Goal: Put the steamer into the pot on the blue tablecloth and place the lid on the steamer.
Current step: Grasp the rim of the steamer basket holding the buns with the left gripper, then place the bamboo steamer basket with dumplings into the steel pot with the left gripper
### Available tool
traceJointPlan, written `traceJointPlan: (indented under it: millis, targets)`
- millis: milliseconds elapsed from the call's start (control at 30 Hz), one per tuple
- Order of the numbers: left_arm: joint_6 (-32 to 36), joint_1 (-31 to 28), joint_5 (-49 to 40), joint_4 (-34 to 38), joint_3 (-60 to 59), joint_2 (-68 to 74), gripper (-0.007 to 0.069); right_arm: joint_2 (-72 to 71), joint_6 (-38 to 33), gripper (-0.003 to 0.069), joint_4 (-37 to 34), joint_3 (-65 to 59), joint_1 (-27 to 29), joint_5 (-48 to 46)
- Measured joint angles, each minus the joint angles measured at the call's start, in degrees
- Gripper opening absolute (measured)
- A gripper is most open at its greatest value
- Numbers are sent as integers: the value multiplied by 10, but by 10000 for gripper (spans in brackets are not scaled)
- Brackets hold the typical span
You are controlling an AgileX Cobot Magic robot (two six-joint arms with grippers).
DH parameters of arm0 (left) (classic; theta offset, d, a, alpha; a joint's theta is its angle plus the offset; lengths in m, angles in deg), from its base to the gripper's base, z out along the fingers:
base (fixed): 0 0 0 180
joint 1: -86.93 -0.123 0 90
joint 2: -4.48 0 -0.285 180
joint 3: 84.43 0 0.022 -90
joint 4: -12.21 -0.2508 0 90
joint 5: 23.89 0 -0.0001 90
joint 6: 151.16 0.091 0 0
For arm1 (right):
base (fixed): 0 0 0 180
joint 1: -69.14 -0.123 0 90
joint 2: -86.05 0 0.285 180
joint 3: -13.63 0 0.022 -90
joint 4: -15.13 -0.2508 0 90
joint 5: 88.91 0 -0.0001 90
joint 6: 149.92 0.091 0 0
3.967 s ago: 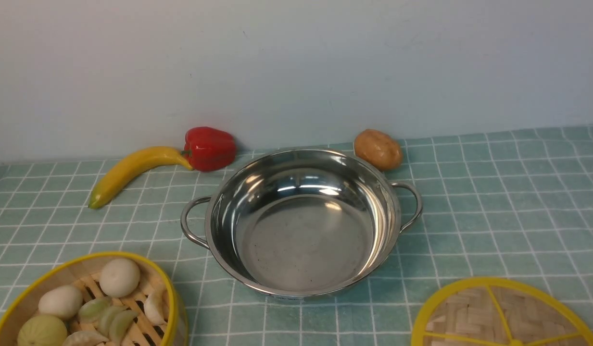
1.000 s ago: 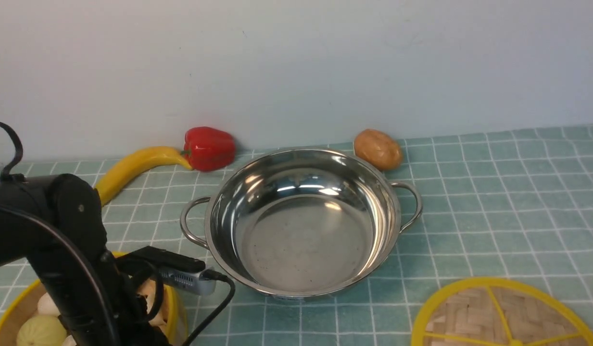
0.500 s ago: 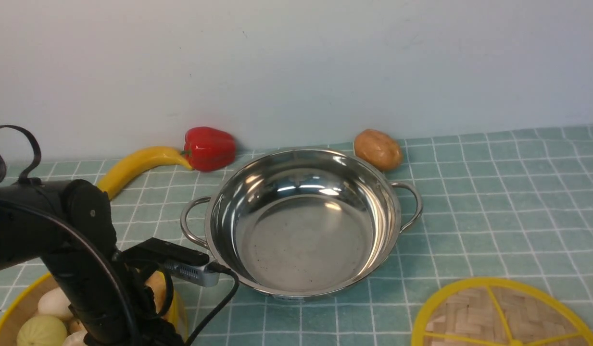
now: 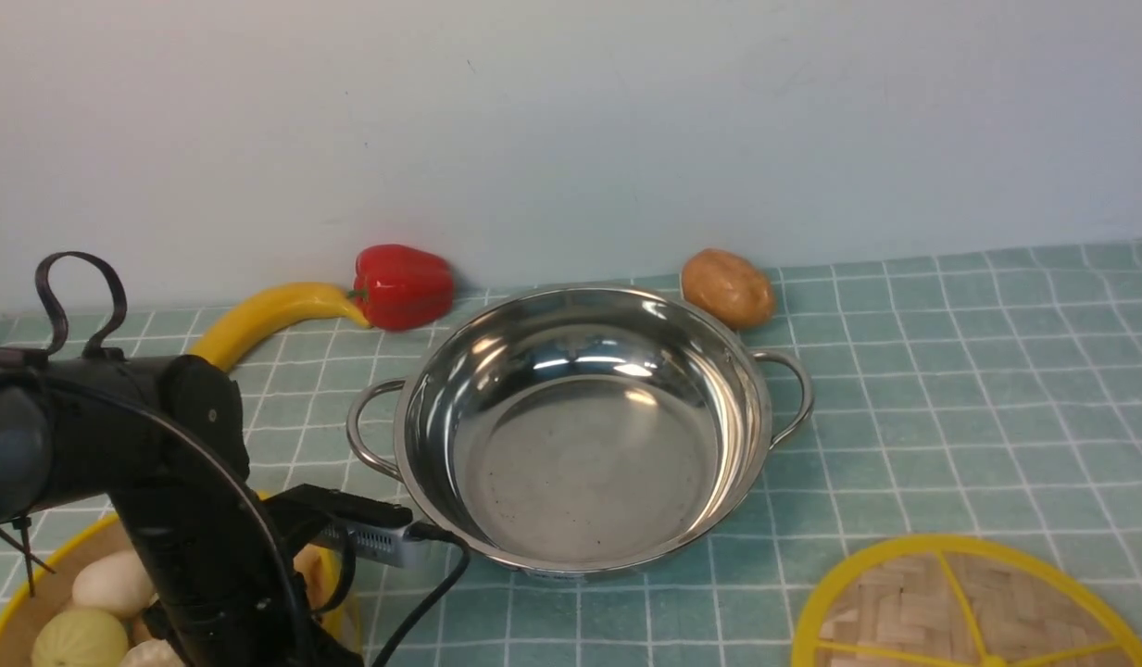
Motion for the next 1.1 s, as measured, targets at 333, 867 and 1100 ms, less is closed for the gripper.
traceJointPlan:
  millis: [333, 867, 1100]
  targets:
    - [-31, 4, -35, -45, 1, -18, 39, 0, 0, 240, 0, 0, 0, 0]
    - [-33, 4, -91, -54, 231, -135, 30, 0, 0, 240, 0, 0, 0, 0]
    - [1, 77, -97, -47, 300, -96, 30, 0, 0, 240, 0, 0, 0, 0]
